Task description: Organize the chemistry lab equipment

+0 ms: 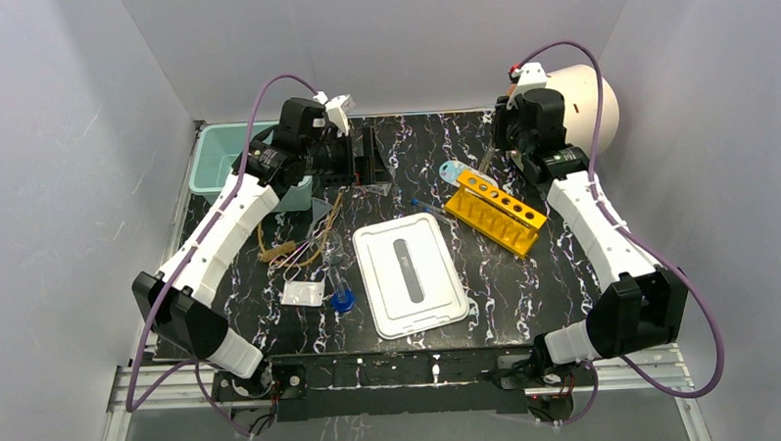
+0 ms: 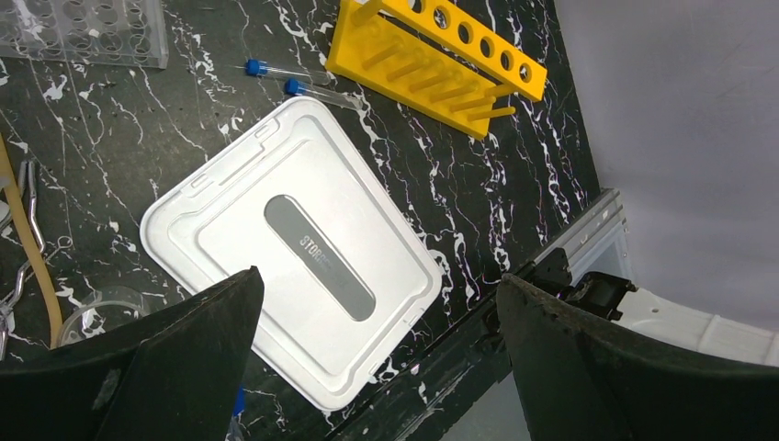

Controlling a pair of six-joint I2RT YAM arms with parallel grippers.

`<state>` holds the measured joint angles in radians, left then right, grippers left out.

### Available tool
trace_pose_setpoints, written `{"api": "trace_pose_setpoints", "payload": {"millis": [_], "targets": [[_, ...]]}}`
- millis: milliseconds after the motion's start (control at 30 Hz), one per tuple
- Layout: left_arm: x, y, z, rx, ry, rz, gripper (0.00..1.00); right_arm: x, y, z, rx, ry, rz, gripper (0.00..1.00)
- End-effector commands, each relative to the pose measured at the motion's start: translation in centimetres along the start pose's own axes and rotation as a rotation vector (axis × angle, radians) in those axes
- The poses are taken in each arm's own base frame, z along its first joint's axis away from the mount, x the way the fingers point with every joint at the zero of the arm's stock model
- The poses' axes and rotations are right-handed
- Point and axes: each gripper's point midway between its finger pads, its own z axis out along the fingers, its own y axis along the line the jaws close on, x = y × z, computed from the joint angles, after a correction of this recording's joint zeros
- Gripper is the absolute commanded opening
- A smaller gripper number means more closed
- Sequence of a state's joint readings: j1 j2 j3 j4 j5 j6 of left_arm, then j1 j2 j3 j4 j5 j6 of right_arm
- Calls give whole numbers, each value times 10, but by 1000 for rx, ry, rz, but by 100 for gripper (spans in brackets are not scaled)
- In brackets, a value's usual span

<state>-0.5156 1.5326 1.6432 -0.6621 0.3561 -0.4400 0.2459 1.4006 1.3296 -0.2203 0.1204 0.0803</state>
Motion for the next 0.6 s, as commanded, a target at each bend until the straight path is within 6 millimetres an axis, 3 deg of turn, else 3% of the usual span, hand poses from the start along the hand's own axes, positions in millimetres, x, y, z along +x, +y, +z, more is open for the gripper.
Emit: {"api": "trace_pose_setpoints", "payload": {"millis": [0,267,567], "targets": [[-15,-3,-18,2,-55,-25,98,-32,9,-8,-37,-137,-19,23],[-22,27,-17,-114,-98,-124,98,-19,17,1,-64,-112,-21,23],[-21,39,-17,-148,-110,-153,98,4,20,9,-77,-63,-25,23]]}}
